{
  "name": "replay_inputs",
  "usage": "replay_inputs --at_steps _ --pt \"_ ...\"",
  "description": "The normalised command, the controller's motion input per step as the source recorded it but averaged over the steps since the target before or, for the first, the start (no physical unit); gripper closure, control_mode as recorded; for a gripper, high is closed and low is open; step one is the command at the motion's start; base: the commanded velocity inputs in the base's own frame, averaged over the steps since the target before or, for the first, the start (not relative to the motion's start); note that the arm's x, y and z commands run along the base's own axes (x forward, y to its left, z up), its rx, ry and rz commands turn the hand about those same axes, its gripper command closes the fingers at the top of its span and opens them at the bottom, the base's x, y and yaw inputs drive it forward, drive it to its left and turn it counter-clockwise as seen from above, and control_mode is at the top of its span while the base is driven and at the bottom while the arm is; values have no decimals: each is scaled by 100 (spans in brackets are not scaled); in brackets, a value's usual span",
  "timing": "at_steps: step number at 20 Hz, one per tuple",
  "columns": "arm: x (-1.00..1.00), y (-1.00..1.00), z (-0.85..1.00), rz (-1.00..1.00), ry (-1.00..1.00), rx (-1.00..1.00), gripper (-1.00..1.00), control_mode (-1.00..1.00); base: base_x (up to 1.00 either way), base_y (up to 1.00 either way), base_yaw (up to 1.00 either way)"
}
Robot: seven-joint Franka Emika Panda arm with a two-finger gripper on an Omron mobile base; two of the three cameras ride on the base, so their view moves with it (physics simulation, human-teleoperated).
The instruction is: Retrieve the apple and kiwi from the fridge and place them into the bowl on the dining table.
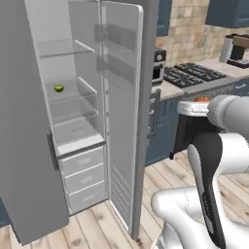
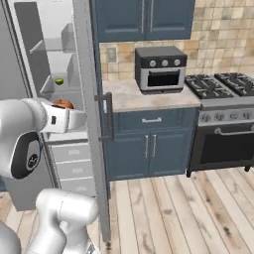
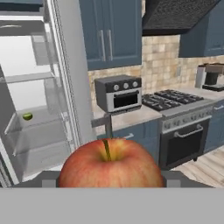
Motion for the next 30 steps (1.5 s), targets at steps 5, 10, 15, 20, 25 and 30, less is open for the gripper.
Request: replay_inputs --at_steps 5,10,15,20,25,30 --pt "0 0 0 0 0 0 100 100 -81 5 -71" --pt "0 0 0 0 0 0 100 100 -74 9 -74" --pt "0 0 0 0 0 0 100 100 -82 8 -72" --pt "0 0 0 0 0 0 100 100 -99 8 -67" --pt "0 0 0 0 0 0 100 100 -96 7 -68" --pt "0 0 0 0 0 0 100 100 -80 6 -73"
